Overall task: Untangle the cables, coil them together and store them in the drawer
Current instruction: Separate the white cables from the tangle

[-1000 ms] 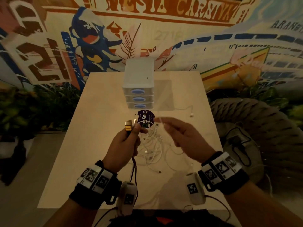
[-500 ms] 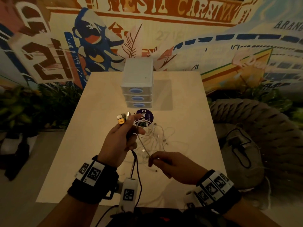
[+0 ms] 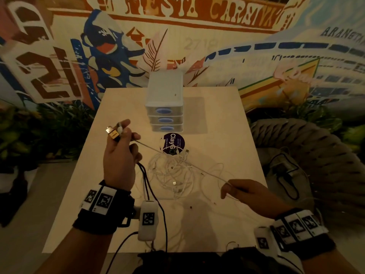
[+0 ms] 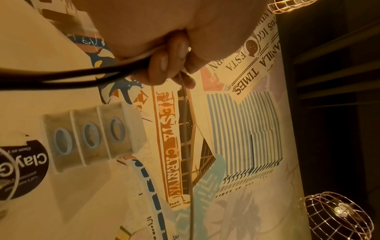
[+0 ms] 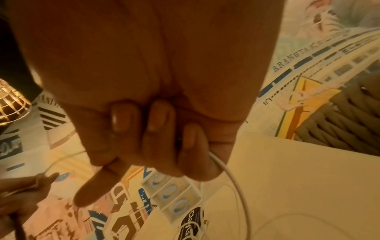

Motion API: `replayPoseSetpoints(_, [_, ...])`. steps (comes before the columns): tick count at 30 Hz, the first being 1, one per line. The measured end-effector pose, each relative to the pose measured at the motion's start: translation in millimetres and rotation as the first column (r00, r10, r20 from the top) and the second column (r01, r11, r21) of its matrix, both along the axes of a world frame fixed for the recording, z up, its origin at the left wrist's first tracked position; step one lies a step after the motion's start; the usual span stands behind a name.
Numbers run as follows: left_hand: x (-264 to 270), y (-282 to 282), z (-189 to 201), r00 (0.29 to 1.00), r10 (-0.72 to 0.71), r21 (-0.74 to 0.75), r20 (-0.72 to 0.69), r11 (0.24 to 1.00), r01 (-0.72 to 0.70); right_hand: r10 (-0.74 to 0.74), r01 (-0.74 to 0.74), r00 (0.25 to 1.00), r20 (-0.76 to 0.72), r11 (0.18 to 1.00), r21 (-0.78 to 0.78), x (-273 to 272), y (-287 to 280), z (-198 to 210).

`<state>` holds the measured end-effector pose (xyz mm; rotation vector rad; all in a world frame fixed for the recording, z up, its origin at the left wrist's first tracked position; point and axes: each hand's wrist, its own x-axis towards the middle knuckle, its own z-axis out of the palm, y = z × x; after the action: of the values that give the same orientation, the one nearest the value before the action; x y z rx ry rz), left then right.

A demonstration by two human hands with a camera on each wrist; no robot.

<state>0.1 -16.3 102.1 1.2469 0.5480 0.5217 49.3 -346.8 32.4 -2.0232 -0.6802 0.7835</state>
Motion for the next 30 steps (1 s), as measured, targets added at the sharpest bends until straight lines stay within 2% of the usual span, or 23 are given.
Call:
replayPoseSetpoints(2, [1, 11, 0, 0.999, 0.041, -0.006, 0.006, 0.999, -0.041, 0.012, -0.012, 0.999, -0.036, 1.000, -0.002, -4, -7, 2])
replayPoseSetpoints(5, [2, 25, -1, 0.998, 0.051, -0.027, 0.041, 0.998, -0.050, -0.064, 0.075, 0.994, 0.086, 0.988, -0.138, -1, -25, 0])
replayPoseSetpoints(7, [1, 32, 0, 0.997, 0.059, -0.005, 0.058, 0.998, -0.058, -0.181, 0.240, 0.951, 0.249, 0.942, -0.234, 7, -38, -6])
replayPoseSetpoints(9, [-1, 38, 2, 0.995, 0.059, 0.036, 0.076, 0.997, -0.062, -0.370, 0.454, 0.871, 0.325, 0.858, -0.241, 13, -46, -11])
replayPoseSetpoints(11, [-2, 43, 3, 0.996, 0.014, 0.083, 0.091, 0.996, -0.022, -0.506, 0.569, 0.814, 0.285, 0.794, -0.215, 17, -47, -14])
replayPoseSetpoints(13, [-5, 44, 2, 0.992, -0.092, 0.151, 0.081, 0.985, 0.079, -0.536, 0.576, 0.814, 0.224, 0.796, -0.188, 14, -31, 1])
replayPoseSetpoints(16, [-10, 33, 3, 0.950, -0.310, 0.303, 0.035, 0.909, 0.285, -0.425, 0.474, 0.863, 0.272, 0.868, -0.148, 7, 6, 33])
replayPoseSetpoints(19, [-15, 10, 14, 0.861, -0.506, 0.531, -0.050, 0.716, 0.452, -0.180, 0.264, 0.888, 0.423, 0.953, -0.150, 2, 54, 70])
replayPoseSetpoints(21, [-18, -8, 20, 0.795, -0.590, 0.597, -0.142, 0.589, 0.544, -0.030, 0.147, 0.868, 0.496, 0.969, -0.199, -2, 83, 87])
replayPoseSetpoints(23, [-20, -21, 22, 0.753, -0.615, 0.609, -0.234, 0.511, 0.607, 0.070, 0.090, 0.830, 0.553, 0.962, -0.257, -4, 105, 98])
replayPoseSetpoints(25, [-20, -25, 18, 0.732, -0.613, 0.612, -0.297, 0.466, 0.639, 0.130, 0.083, 0.802, 0.583, 0.943, -0.324, -5, 117, 99])
replayPoseSetpoints(28, [-20, -14, 9, 0.734, -0.576, 0.652, -0.360, 0.407, 0.639, 0.145, 0.074, 0.825, 0.547, 0.931, -0.357, -6, 120, 89])
replayPoseSetpoints(30, [-21, -3, 7, 0.765, -0.525, 0.669, -0.374, 0.419, 0.614, 0.108, 0.056, 0.869, 0.483, 0.948, -0.313, -7, 110, 79])
